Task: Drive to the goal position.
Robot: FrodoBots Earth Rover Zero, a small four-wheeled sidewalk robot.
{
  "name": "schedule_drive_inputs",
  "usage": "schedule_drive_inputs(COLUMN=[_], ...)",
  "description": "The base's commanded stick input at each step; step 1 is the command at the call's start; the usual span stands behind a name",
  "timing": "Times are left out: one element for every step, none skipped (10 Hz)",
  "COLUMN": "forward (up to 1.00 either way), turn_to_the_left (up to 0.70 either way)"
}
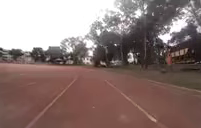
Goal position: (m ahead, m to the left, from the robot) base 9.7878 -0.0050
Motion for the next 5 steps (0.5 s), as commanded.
schedule_drive_inputs(forward=[0.50,0.50,0.50,0.50,0.50], turn_to_the_left=[0.00,0.00,0.00,0.00,0.00])
